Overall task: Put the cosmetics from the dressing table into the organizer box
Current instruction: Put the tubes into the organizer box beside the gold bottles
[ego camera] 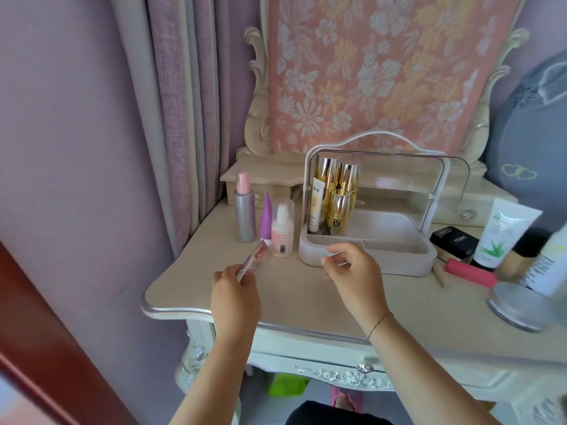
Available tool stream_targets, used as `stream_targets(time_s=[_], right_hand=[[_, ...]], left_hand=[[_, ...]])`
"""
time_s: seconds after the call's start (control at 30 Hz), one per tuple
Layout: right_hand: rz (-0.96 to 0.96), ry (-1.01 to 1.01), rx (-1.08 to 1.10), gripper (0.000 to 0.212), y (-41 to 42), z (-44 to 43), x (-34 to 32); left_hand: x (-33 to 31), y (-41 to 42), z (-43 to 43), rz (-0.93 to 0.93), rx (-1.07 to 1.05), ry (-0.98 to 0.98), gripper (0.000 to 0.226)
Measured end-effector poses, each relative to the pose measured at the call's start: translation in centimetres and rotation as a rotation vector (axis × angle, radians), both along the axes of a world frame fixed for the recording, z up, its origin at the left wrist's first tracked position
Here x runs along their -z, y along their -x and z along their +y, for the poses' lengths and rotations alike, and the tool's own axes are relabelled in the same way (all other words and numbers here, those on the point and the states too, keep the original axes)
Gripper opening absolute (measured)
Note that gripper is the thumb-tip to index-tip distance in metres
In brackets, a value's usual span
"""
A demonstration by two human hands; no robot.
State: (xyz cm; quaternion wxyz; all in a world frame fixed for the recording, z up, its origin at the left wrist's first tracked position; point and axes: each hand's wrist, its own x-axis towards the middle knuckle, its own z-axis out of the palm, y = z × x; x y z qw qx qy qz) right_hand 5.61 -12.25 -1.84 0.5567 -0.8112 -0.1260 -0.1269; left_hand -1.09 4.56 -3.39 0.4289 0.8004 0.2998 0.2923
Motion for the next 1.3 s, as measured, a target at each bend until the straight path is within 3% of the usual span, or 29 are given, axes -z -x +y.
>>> stream_targets(time_s=[0.27,0.47,0.6,0.73,0.9,1.3], right_hand=[[0.251,-0.124,-0.292,0.022,1.5,2.5,-2.0],[0.265,-0.280,-0.345,0.011,0.2,2.4,-4.3],[0.157,-0.253,-0.222,0.009,-2.7,0.1,-6.7],[-0.040,-0.171,-0.051,0.012,-6.8,-1.6,-8.7],[-0.116,-0.038,-0.001,0.018,-9.2,-0.7,-7.8],[-0.201,0.024,0.158,0.016,-9.6,1.7,-3.9]], left_hand=[[0.3,1.3,-2.7,-0.259,0.045,0.316,0.026],[-1.5,0.0,-5.6,-0.350,0.295,0.327,0.018],[-1.8,-1.9,-6.4,-0.255,0.400,0.193,0.023],[-0.6,-4.4,-6.7,-0.142,0.501,-0.115,0.035],[0.8,-5.9,-6.8,-0.087,0.464,-0.410,0.053],[1.6,-6.4,-6.4,-0.102,0.480,-0.446,0.055]])
